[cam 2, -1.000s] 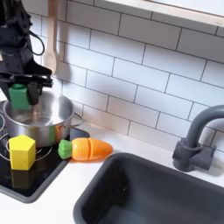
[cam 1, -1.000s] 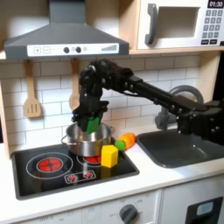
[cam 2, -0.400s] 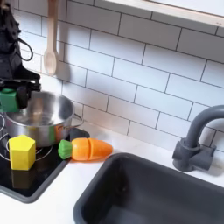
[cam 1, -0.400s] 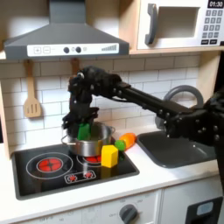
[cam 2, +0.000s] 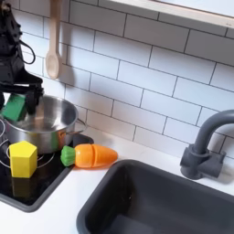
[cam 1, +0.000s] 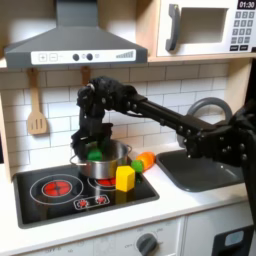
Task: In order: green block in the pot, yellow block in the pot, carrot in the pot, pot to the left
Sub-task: 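Put the green block in the pot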
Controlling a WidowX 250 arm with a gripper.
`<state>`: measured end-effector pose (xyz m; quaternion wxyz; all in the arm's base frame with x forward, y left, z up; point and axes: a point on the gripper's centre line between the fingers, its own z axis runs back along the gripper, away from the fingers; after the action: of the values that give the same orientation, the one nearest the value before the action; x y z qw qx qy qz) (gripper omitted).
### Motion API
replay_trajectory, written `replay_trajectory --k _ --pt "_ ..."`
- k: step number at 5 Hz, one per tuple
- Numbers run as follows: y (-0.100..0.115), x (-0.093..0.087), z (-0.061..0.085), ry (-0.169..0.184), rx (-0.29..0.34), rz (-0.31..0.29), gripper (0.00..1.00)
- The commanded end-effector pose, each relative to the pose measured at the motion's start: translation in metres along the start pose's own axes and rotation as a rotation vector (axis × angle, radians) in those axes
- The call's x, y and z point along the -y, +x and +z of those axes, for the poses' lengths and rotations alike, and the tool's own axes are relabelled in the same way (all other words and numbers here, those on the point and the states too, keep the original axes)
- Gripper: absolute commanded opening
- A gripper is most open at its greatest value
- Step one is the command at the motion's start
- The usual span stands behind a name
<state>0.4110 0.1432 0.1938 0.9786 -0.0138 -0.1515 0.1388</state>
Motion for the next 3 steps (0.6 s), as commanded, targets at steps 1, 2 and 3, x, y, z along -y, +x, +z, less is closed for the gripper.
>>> replay_trajectory --k 1,2,3 --pt "0.000 0.002 0.006 -0.007 0.019 -0.003 1.00" --pt "-0.004 0.005 0.017 -0.009 0.041 -0.017 1.00" --pt "-0.014 0.013 0.038 -0.021 0.058 -0.040 1.00"
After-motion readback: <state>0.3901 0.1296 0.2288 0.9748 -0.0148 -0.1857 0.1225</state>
